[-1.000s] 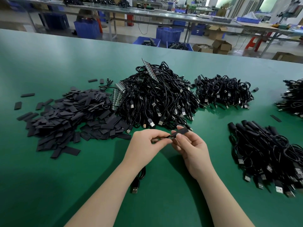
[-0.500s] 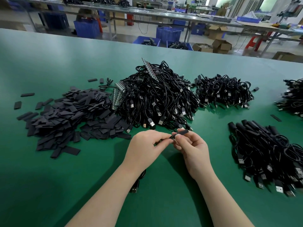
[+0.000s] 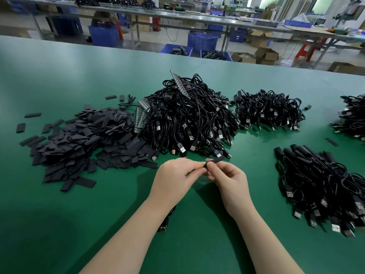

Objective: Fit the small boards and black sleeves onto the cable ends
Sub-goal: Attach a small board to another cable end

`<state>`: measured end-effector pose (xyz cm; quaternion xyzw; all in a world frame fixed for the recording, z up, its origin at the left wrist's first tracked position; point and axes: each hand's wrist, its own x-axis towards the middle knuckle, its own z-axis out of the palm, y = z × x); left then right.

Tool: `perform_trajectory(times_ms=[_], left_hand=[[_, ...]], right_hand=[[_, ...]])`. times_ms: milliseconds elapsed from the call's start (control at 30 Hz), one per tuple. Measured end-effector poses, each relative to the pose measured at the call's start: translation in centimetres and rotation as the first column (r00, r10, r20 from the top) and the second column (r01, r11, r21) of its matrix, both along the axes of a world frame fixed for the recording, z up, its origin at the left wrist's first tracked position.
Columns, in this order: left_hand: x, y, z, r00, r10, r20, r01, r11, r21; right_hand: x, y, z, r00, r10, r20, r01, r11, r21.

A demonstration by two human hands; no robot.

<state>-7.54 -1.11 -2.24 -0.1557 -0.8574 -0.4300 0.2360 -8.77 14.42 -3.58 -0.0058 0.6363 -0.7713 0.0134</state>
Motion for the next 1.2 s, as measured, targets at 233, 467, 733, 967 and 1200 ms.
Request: perform_trajectory(times_ms=[233, 467, 733, 967, 1200], left_hand=[[0.0, 0.0, 0.0, 1.000, 0.019, -0.010, -0.019, 1.000, 0.019], [-0.3, 0.0, -0.3, 0.994, 0.065, 0.085, -0.072, 0.995, 0.076], [-0.6, -0.4, -0.4, 0.990, 0.069, 0.121, -0.082, 0.991, 0.106], [-0.5, -0.3, -0.5, 0.985, 0.012, 0.175, -0.037, 0.989, 0.141], [-0.5, -0.4, -0.7, 0.986, 0.016, 0.167, -0.035, 0.993, 0.113]], right_hand=[[0.1, 0.0, 0.2, 0.999, 0.041, -0.027, -0.041, 0.999, 0.007], [0.7, -0.8, 0.1, 0.985, -0.116, -0.126, 0.126, 0.989, 0.072], [1.0, -0.8, 0.2, 0.950, -0.138, -0.280, 0.212, 0.943, 0.256], [0.9, -0.5, 0.5, 0.967, -0.109, -0.232, 0.161, 0.963, 0.216], [0.8, -0.8, 0.4, 0.974, -0.055, -0.219, 0.115, 0.956, 0.270]])
